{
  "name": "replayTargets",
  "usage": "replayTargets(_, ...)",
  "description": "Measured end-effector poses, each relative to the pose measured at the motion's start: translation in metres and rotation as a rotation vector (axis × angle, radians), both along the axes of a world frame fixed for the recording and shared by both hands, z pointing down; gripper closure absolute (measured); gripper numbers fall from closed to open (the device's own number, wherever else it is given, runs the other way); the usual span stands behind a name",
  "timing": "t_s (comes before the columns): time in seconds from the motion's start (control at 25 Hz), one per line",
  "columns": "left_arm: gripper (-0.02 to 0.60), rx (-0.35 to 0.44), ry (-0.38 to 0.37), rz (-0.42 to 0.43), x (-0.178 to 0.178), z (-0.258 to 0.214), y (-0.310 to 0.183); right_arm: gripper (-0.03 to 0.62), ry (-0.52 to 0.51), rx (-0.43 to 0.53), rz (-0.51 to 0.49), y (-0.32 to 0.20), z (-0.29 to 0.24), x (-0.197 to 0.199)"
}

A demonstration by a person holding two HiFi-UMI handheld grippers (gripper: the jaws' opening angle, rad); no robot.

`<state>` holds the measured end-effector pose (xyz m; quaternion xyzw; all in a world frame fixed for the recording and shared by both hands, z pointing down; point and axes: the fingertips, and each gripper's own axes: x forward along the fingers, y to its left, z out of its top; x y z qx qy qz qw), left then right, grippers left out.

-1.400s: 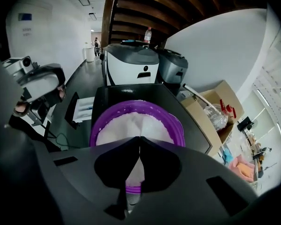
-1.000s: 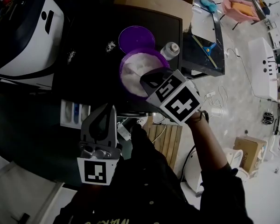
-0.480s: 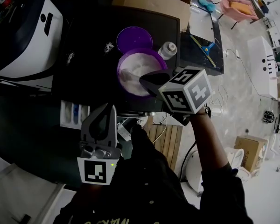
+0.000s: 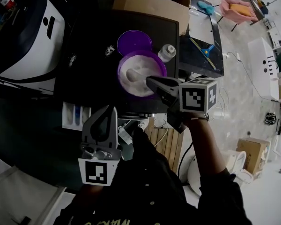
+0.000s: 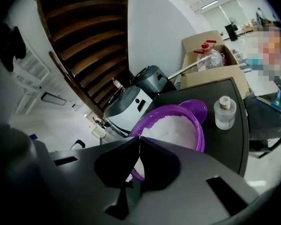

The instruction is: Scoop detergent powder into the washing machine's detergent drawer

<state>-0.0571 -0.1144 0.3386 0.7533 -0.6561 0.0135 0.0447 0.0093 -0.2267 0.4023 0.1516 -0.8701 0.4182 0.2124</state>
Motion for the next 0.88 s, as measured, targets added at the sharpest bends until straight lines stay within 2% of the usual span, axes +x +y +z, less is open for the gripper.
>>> replayTargets(0.24,0.566,0.001,-0.001,-0.007,0.000,-0.006,0.001,0.563,-0.219,-0.115,0.195,-0.005,-0.019,0.013)
replayTargets(0.4,0.566,0.020,-0.015,-0.013,-0.003,-0.015,0.001,0.563,-0.354,-0.179,0.271,-0.003,-0.028,0.017)
replayTargets(0.88,0.566,0.036,-0.018,-0.034,-0.010,-0.025,0.004,0.563,-0.432,-0.182,0.345,0.006,-0.037,0.019)
